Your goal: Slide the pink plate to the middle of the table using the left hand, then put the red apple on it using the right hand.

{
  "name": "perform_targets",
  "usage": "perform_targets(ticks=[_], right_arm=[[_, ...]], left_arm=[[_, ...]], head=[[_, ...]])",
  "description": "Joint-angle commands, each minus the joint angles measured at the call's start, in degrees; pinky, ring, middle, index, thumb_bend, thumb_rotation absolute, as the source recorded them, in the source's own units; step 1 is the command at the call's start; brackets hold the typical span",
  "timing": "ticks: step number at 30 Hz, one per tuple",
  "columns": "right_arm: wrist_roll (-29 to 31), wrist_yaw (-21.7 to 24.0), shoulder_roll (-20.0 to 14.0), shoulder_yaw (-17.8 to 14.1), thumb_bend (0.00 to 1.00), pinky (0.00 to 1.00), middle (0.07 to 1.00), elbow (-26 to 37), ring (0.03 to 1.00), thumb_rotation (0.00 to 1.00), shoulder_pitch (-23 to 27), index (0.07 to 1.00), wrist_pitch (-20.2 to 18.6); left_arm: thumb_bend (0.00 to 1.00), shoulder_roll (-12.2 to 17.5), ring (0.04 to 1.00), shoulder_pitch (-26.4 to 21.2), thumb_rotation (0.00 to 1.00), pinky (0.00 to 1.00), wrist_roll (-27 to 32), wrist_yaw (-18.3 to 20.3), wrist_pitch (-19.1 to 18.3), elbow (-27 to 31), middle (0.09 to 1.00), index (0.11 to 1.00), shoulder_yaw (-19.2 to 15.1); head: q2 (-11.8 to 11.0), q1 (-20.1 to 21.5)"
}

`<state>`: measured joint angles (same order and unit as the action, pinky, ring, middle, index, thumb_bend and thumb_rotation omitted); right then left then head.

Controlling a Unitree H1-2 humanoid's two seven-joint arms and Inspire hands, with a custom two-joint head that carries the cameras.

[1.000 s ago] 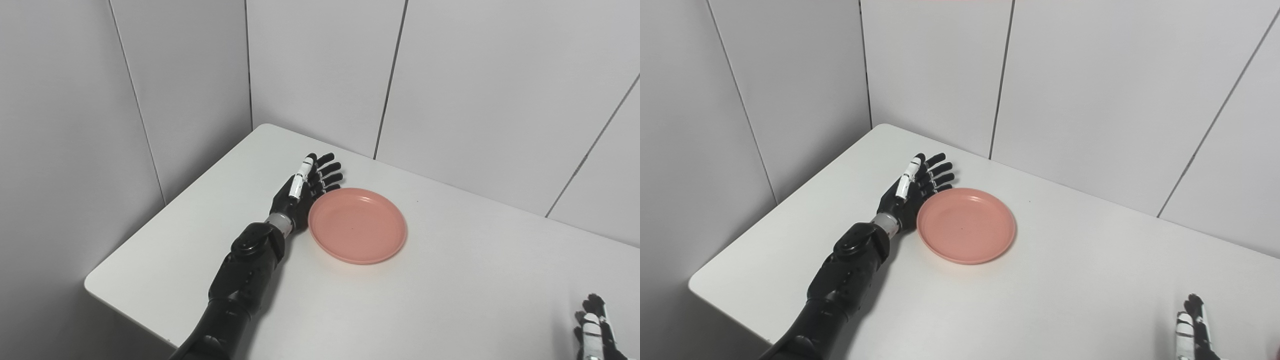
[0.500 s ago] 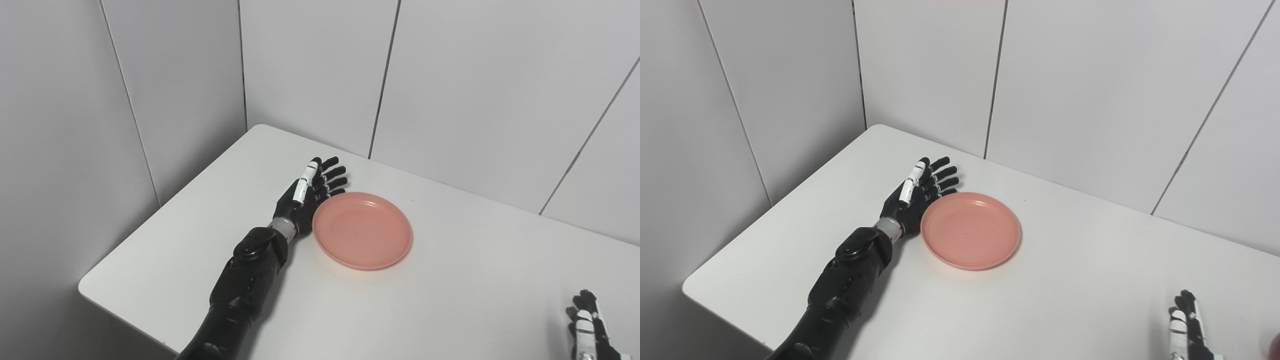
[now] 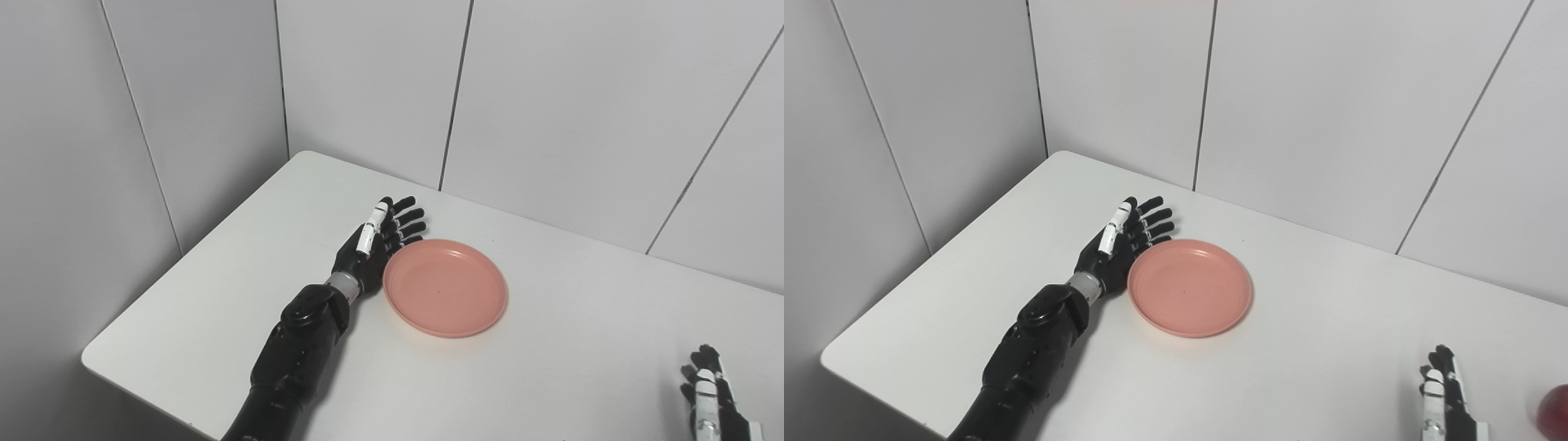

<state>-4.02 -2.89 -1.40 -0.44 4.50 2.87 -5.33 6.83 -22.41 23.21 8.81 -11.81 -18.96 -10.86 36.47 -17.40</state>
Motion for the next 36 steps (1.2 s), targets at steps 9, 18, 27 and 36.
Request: perform_targets(ticks=[9,18,27,36], right_arm=[[-0.45,-0.18,0.74,0.51,0.1,0.95,0.931,2.12,0.915,1.0,1.6,0.93,1.38],[-0.52,-0.23,0.94,0.69,0.1,0.96,0.934,2.59,0.918,1.0,1.56,0.933,1.52],[-0.71,-0.48,1.47,0.64,0.09,0.93,0.924,2.58,0.907,1.0,1.71,0.923,1.59],[-1.51,-0.8,2.05,0.86,0.11,0.94,0.918,2.53,0.9,1.0,1.85,0.922,1.46]], left_arm=[[0.35,-2.81,0.859,2.99,1.0,0.84,-1.82,-3.48,-7.01,4.41,0.865,0.851,2.29],[0.33,-5.0,0.876,3.24,1.0,0.88,-3.21,-4.5,-9.25,5.98,0.885,0.874,4.46],[0.33,-5.59,0.863,3.71,1.0,0.86,-4.92,-4.37,-9.06,6.14,0.871,0.859,6.29],[0.34,-6.4,0.873,4.14,1.0,0.87,-5.2,-3.97,-9.5,6.98,0.882,0.872,6.89]], head=[[1.43,1.37],[2.47,2.11],[3.14,3.02],[3.98,5.22]])
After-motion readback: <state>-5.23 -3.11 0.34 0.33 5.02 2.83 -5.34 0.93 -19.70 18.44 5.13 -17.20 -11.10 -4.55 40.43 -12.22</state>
